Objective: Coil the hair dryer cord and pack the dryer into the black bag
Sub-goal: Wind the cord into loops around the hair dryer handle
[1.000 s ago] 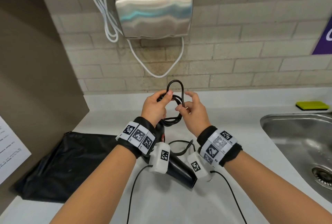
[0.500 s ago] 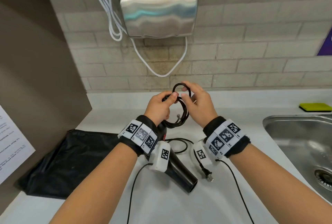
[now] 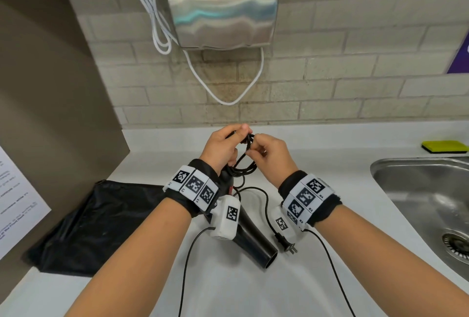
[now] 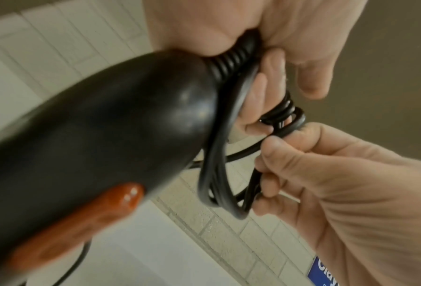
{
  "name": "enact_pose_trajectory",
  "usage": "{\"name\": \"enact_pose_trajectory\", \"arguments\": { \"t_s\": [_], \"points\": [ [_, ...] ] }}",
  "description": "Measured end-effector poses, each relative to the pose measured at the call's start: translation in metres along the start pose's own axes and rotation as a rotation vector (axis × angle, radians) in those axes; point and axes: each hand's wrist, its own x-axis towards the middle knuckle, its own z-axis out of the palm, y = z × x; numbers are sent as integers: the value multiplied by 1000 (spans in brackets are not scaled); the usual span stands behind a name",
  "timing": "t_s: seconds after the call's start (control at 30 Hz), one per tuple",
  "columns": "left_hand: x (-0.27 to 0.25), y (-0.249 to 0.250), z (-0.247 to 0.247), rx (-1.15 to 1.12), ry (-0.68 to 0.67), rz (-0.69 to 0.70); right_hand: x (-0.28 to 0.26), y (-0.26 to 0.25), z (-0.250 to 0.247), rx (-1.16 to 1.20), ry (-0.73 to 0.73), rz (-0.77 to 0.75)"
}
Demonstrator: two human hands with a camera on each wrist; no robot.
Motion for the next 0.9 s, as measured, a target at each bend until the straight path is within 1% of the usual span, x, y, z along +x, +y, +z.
{"name": "enact_pose_trajectory", "arguments": {
  "t_s": [0.07, 0.17, 0.2, 0.27, 0.33, 0.37, 0.43, 0.53, 0.67, 0.7, 0.8, 0.83, 0.9],
  "points": [
    [0, 0, 2, 12, 5, 0, -3, 4, -1, -6, 12, 37],
    [1, -1, 3, 14, -3, -16, -7, 13, -1, 19, 110, 199],
    [0, -1, 3, 15, -17, -20, -8, 15, -3, 44, 100, 243],
    [-1, 0, 4, 32, -51, -24, -6, 18, -5, 149, -35, 288],
    [-4, 1, 5, 43, -76, -30, -3, 21, -6, 263, -198, 281],
    [-4, 1, 4, 40, -79, -36, -3, 21, -7, 286, -269, 272],
    [-4, 2, 2, 33, -71, -46, -1, 20, -6, 277, -353, 267],
    [-4, 1, -5, 25, -64, -55, 0, 22, -4, 251, -356, 289],
    [-4, 1, -14, -6, -44, -71, 4, 22, -9, 481, -297, 386],
    [-5, 1, -15, -3, -49, -74, 5, 23, -12, 453, -290, 382],
    [-6, 2, -15, 36, -70, -89, 11, 24, -16, 258, -294, 276],
    [-5, 3, -14, 62, -78, -94, 14, 22, -17, 185, -269, 255],
    [-4, 4, -11, 135, -103, -102, 20, 16, -20, 42, -169, 218]
  ]
}}
